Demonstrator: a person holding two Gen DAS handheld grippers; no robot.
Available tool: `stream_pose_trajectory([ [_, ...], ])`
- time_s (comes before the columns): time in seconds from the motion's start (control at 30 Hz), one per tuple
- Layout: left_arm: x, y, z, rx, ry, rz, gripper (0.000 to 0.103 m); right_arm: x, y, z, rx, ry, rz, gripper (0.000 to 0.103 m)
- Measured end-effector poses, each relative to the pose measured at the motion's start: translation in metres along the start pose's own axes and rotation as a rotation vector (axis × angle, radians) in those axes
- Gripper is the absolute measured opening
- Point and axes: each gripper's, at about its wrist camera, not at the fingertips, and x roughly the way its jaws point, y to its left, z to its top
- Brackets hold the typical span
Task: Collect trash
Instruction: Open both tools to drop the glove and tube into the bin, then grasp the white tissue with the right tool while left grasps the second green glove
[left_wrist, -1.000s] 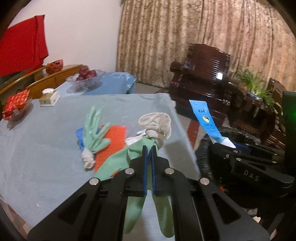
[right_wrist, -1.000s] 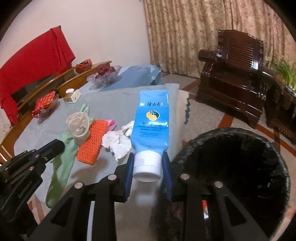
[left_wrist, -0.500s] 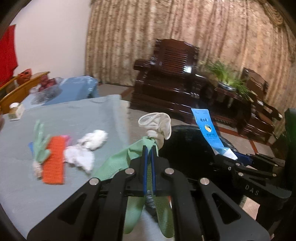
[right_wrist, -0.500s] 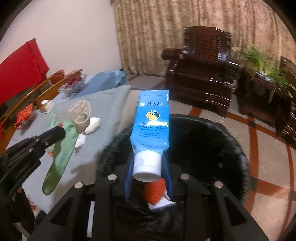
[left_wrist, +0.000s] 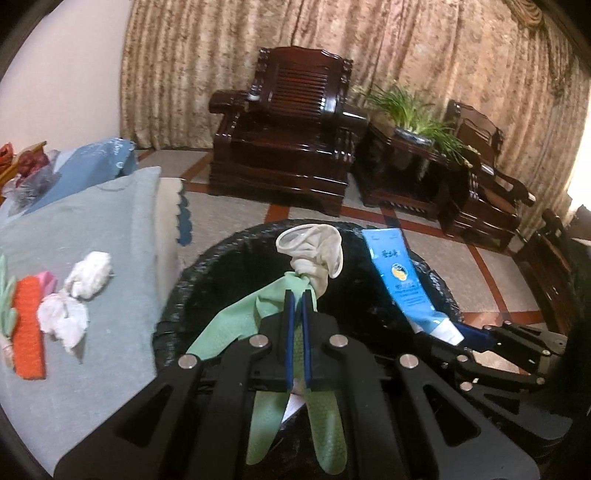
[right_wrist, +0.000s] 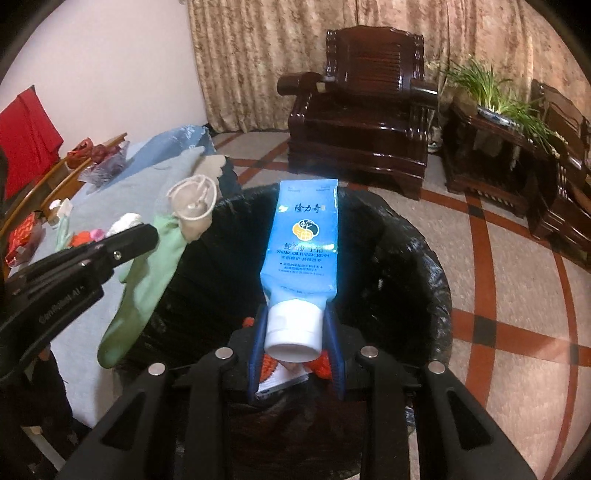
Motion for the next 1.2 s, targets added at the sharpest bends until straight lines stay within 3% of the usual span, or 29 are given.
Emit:
stream_pose_trajectory([
  [0.07,0.003,-0.001,-0.001,-0.007,0.0,-0.012,0.007,0.003,-0.006,-0.002,0.009,0.005,-0.015,0.033],
  [0.1,0.003,0.0,-0.001,-0.011,0.003,-0.024,0.02,0.004,-0.007,-0.002,0.011,0.006,-0.02,0.037],
  [0.13,0.002,0.001,-0.002,-0.016,0.003,-0.028,0.037,0.004,-0.009,-0.003,0.014,0.007,-0.028,0.045],
  [0.23,-0.004,0.007,0.0,-0.03,-0.016,-0.022,0.047,0.002,-0.013,-0.004,0.025,-0.005,-0.045,0.066],
  [0.27,-0.007,0.011,-0.001,-0.034,-0.02,-0.015,0.049,0.0,-0.014,-0.004,0.031,-0.015,-0.04,0.079],
  [0.33,-0.015,0.017,0.003,-0.038,-0.036,0.01,0.064,-0.005,-0.013,-0.003,0.043,-0.045,-0.039,0.092],
  [0.5,-0.046,0.045,0.001,-0.059,-0.086,0.113,0.083,-0.014,0.002,0.005,0.033,-0.106,0.006,0.097],
  [0.97,-0.139,0.163,-0.032,-0.213,-0.133,0.394,0.086,-0.011,0.119,0.028,-0.118,-0.165,0.178,0.097],
  [1.2,-0.159,0.213,-0.049,-0.278,-0.134,0.478,0.086,0.005,0.181,0.035,-0.188,-0.185,0.243,0.097],
])
